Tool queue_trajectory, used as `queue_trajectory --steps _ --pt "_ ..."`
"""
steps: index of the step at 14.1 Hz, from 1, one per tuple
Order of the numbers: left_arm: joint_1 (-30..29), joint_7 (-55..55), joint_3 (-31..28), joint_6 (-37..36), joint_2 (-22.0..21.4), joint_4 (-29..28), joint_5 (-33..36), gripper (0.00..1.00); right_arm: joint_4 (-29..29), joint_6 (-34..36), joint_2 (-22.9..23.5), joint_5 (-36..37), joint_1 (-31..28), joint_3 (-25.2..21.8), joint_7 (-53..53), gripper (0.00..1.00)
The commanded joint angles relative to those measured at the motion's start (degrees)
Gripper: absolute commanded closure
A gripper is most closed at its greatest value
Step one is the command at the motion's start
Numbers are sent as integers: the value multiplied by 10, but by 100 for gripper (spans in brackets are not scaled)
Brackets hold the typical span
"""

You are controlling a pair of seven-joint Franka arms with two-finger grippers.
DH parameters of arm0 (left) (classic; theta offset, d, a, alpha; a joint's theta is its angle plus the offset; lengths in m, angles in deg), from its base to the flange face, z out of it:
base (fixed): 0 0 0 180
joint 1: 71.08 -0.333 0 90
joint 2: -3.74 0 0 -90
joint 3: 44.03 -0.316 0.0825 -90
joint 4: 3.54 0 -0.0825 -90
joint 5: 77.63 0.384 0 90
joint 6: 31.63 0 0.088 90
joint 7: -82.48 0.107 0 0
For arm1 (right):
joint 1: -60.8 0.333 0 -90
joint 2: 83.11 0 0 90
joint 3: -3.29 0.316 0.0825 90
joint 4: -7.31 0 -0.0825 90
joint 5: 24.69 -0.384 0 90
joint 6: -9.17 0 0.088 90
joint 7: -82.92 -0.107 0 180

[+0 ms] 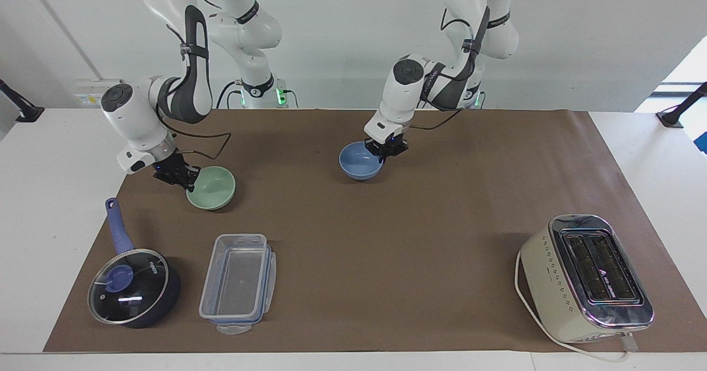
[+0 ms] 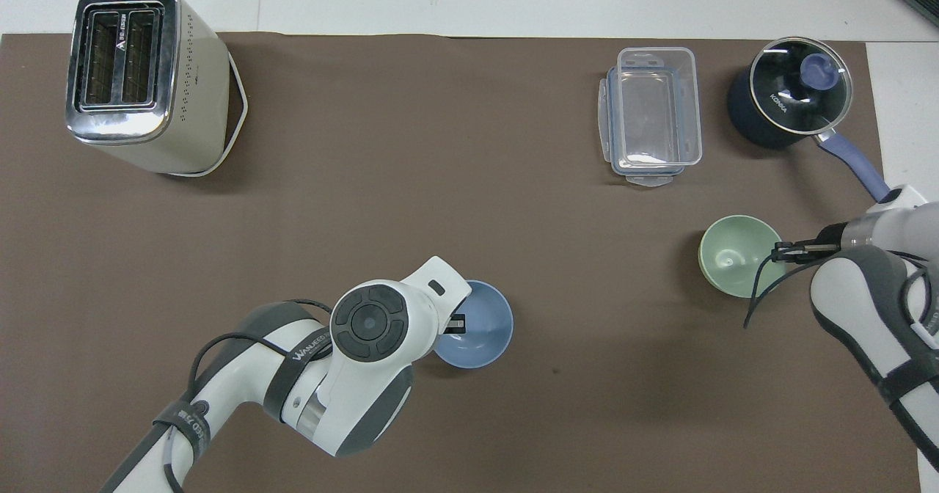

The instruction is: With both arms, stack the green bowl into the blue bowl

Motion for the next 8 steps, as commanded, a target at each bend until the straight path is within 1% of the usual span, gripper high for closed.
queue_trajectory --steps 1,2,3,4,5,6,8 --pt "7 17 -8 -2 -9 -15 -11 100 34 43 -20 -12 0 2 21 100" --pt "7 17 -9 -5 -10 -14 -11 92 37 50 -29 -12 0 2 23 100" --pt "7 17 -9 -6 -10 -14 -11 68 38 51 -38 -11 0 2 31 100" --pt "7 17 -10 -10 -9 -11 -11 54 40 59 -49 -12 0 3 33 100" --pt "6 17 -10 -10 -8 -7 -11 50 44 70 -59 -12 -1 3 35 100" --pt "7 18 -11 -10 -7 -3 -11 37 51 84 -70 -13 -1 4 45 100" --pt "6 17 -15 -12 -12 0 -5 0 83 121 -82 -33 1 5 65 100"
